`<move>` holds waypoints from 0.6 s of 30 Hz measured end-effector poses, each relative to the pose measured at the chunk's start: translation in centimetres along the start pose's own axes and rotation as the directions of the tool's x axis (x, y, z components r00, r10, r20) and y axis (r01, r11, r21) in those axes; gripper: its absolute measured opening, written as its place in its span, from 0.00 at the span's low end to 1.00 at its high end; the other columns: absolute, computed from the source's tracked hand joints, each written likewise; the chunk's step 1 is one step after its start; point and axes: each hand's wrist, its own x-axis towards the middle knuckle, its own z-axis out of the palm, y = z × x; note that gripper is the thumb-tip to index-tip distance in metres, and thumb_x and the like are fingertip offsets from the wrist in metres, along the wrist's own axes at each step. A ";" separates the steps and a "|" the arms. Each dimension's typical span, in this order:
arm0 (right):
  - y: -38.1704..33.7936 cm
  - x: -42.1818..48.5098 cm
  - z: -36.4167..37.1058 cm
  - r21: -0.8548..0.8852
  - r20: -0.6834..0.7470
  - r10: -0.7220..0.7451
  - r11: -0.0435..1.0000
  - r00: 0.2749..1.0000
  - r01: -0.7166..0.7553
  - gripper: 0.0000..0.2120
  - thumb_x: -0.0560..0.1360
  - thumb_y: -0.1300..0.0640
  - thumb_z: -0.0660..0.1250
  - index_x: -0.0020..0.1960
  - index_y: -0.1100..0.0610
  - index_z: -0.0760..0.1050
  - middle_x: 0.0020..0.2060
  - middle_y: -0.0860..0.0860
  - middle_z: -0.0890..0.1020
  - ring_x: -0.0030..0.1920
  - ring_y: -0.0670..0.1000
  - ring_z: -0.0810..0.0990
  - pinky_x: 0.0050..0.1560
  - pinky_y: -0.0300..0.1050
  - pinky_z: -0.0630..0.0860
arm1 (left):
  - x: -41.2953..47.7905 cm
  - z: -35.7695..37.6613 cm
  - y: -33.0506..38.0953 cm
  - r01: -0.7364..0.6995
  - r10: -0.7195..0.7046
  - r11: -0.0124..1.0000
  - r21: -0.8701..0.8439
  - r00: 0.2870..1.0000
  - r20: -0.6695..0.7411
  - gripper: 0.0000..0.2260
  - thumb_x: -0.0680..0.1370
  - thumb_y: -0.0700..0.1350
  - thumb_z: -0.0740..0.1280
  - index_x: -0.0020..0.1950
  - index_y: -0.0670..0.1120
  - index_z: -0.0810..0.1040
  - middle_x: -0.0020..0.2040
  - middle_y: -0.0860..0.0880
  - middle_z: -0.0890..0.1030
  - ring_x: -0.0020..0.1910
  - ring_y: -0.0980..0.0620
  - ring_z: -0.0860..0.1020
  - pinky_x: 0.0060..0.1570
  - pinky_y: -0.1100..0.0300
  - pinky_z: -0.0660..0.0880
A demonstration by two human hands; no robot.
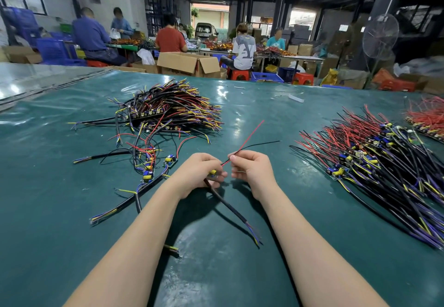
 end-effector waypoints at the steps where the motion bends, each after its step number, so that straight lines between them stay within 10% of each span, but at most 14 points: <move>1: 0.0 0.0 -0.1 0.019 -0.016 0.011 1.000 1.000 -0.010 0.10 0.74 0.69 0.64 0.36 0.60 0.76 0.22 0.48 0.75 0.22 0.42 0.73 0.26 0.33 0.73 | 0.0 -0.2 0.0 -0.003 0.004 0.999 -0.051 1.000 0.004 0.08 0.76 0.31 0.59 0.40 0.40 0.73 0.33 0.41 0.79 0.25 0.54 0.77 0.23 0.66 0.72; 18: 0.2 0.2 -0.5 -0.031 0.198 0.002 0.999 0.980 0.004 0.10 0.71 0.74 0.63 0.38 0.61 0.77 0.24 0.49 0.79 0.25 0.46 0.77 0.32 0.35 0.76 | -0.5 0.0 0.0 -0.099 0.098 0.982 0.158 0.995 0.015 0.10 0.75 0.34 0.63 0.36 0.42 0.79 0.31 0.46 0.79 0.24 0.56 0.74 0.26 0.68 0.71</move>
